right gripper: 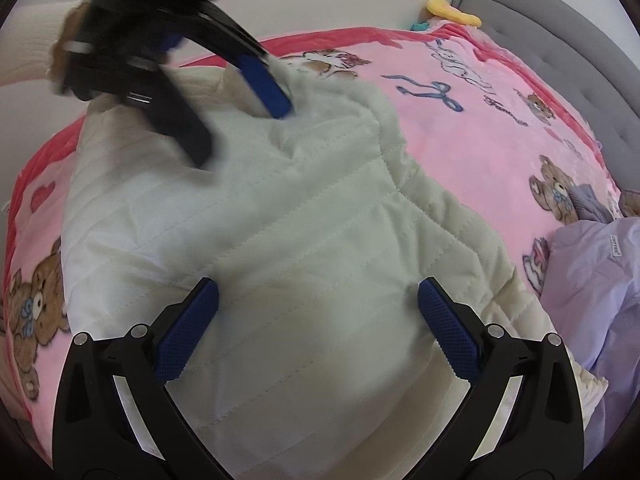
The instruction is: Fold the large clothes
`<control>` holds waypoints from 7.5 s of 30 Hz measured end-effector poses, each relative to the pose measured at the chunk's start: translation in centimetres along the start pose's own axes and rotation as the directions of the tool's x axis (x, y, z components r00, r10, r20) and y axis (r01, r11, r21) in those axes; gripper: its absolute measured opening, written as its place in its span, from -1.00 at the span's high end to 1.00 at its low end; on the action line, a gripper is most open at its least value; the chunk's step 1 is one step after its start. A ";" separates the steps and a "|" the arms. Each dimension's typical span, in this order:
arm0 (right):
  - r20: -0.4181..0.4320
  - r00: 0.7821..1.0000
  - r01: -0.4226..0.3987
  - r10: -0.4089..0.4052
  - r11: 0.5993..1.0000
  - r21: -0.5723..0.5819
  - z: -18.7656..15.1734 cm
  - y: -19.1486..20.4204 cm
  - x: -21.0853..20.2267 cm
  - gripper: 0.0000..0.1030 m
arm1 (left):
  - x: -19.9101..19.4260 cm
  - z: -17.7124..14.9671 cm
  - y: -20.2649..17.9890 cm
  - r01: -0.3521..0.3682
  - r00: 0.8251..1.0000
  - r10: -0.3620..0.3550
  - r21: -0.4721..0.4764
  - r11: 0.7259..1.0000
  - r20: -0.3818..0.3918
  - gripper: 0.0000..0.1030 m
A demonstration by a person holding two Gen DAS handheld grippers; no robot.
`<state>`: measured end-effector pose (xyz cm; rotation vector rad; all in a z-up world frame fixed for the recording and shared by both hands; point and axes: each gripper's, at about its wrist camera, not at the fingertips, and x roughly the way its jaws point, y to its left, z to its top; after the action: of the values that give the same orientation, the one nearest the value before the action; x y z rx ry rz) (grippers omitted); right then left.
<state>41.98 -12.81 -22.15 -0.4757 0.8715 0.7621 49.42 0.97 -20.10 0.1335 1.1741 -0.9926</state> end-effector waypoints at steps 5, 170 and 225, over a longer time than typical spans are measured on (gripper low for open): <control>-0.010 1.000 0.016 -0.016 1.000 0.026 -0.1 -0.3 0.2 -0.85 | 1.8 -0.3 3.3 0.019 0.999 -0.021 -0.078 0.997 -0.028 -0.87; -0.032 0.932 0.344 -0.360 0.857 0.385 -7.5 -4.1 -8.9 -0.85 | -11.8 -15.4 9.6 -0.111 0.983 0.166 -0.483 0.868 0.072 -0.90; -0.006 0.997 -0.026 0.072 0.432 0.901 -22.0 -15.7 -4.1 -0.84 | -1.1 -13.9 12.7 0.034 0.982 -0.144 -0.645 0.763 -0.118 -0.68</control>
<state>41.22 -38.91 -30.20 0.5326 1.2051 0.2226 48.54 16.88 -30.10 -0.4055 1.6273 -0.6152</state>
